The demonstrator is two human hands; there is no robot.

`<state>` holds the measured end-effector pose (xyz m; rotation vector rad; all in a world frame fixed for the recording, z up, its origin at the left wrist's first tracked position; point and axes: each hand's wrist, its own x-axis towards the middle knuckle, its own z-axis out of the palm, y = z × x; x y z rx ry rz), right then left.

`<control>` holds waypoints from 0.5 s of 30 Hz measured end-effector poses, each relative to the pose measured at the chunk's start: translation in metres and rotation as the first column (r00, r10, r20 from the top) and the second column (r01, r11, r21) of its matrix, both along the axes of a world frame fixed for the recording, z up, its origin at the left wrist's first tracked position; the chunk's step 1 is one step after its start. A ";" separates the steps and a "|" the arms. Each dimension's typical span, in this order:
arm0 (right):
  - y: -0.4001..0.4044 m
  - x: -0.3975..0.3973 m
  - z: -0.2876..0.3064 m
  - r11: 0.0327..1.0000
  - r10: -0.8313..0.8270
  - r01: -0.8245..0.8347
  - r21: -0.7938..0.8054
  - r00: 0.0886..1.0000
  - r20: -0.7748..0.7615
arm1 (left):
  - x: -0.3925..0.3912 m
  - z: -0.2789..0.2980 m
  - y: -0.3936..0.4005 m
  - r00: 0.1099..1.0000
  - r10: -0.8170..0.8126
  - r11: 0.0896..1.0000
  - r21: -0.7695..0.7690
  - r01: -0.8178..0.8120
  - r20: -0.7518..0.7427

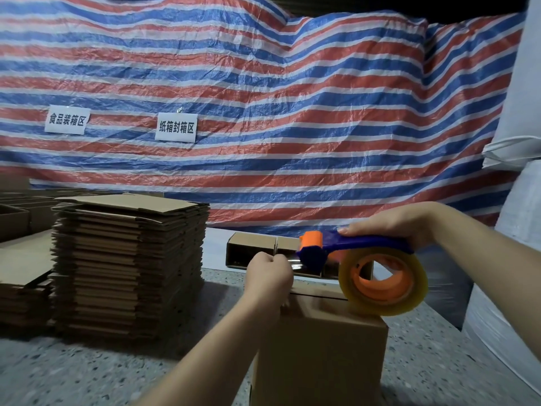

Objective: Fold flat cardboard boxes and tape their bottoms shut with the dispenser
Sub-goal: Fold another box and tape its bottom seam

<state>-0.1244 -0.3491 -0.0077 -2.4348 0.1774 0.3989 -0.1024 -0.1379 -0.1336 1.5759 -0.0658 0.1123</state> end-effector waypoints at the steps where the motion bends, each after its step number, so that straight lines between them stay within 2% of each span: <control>1: -0.004 -0.002 0.002 1.000 0.002 -0.002 -0.026 1.000 -0.007 | 0.000 0.000 0.000 1.000 0.021 0.999 -0.031 -0.022 -0.022; 4: -0.016 -0.006 0.004 0.996 0.006 -0.006 -0.089 1.000 -0.001 | 0.002 -0.002 0.000 0.995 0.063 0.989 -0.131 -0.072 -0.072; 8: -0.009 -0.002 0.001 0.994 0.054 -0.054 -0.094 0.999 -0.005 | 0.004 -0.001 0.002 0.988 0.060 0.932 -0.347 -0.105 -0.139; 11: 0.000 0.002 0.003 0.992 0.035 -0.039 -0.120 0.999 -0.034 | 0.004 -0.001 0.008 0.991 0.040 0.896 -0.435 -0.091 -0.124; 13: 0.004 0.003 0.004 0.991 0.016 -0.024 -0.135 0.998 -0.063 | 0.008 -0.005 0.018 0.998 0.052 0.939 -0.338 -0.056 -0.021; 15: 0.008 0.005 0.004 0.986 -0.002 -0.011 -0.168 0.997 -0.074 | 0.014 -0.009 0.034 0.986 0.098 0.993 -0.084 -0.087 0.133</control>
